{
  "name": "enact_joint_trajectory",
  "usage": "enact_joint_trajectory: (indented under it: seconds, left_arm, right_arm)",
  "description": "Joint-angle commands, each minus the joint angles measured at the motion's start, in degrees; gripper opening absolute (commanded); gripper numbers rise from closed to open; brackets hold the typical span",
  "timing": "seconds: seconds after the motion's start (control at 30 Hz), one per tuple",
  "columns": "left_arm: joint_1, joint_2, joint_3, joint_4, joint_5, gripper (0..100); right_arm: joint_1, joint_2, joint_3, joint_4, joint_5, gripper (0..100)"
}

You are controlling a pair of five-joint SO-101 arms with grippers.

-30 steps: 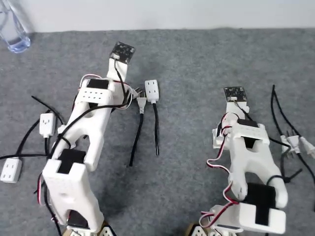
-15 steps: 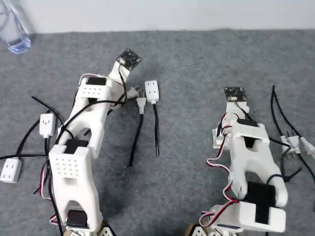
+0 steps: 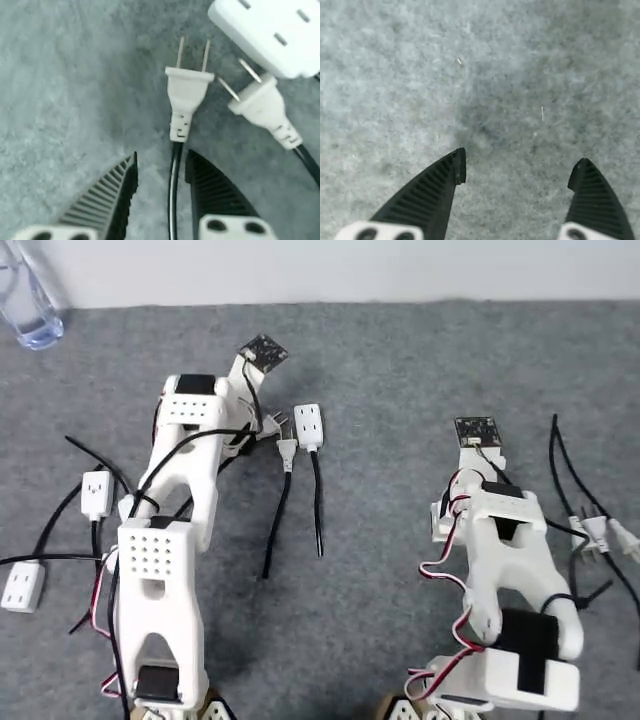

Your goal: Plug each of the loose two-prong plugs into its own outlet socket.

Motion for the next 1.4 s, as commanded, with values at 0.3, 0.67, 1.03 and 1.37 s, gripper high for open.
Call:
enact_joint_trajectory:
  seconds: [0.3,0.67,1.03,1.37]
  left_arm:
    - [-1.0,4.4,-3.0,-3.6,-0.5,24]
    - [-0.8,10.4,-12.1,-1.9,-0.7,0]
    - [0.4,11.1,-16.0,3.6,-8.5,1]
    - [-0.4,7.6,-41.8,20.0,-8.4,1]
  right_arm:
    - [0.7,-2.6,-0.4,-0.7,-0.4,31.7]
    - [0.6,-2.5,-0.4,-0.7,-0.4,30.3]
    - [0.7,-2.5,-0.4,-1.2,-0.3,1.8]
    - [0.6,-2.5,-0.4,-1.2,-0.4,4.4]
